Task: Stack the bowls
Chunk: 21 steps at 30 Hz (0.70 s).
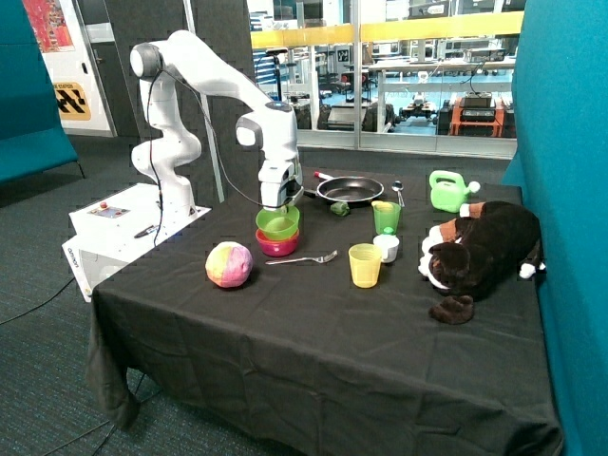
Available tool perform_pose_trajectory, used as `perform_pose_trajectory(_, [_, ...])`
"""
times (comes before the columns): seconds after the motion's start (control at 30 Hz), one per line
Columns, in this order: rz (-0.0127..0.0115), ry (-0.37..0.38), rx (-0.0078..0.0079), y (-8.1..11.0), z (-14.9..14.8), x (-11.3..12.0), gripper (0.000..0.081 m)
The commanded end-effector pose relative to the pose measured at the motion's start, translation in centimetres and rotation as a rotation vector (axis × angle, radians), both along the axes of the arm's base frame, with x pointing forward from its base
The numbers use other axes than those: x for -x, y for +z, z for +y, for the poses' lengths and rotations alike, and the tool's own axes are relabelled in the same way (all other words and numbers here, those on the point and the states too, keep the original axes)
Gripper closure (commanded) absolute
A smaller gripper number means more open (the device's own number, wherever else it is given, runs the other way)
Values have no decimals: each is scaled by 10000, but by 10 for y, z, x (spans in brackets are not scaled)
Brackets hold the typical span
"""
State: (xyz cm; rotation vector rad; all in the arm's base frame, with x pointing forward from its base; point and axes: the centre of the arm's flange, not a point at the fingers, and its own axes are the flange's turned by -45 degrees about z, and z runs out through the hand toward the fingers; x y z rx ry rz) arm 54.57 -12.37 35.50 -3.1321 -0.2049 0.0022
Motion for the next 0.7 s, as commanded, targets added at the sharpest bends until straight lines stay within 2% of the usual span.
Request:
perform_pose_trajectory(0.0, [-16, 7, 27, -12, -2, 0, 808])
perform_pose_trajectory(0.27, [-16, 33, 27, -23, 0, 6, 808])
perform_pose_trajectory(0.47, [-16, 0, 27, -25, 0, 8, 808])
perform_pose_trajectory(0.6, [-16, 40, 27, -24, -2, 10, 583])
perform_pose_trajectory(0.67, [-16, 37, 27, -24, -3, 11, 533])
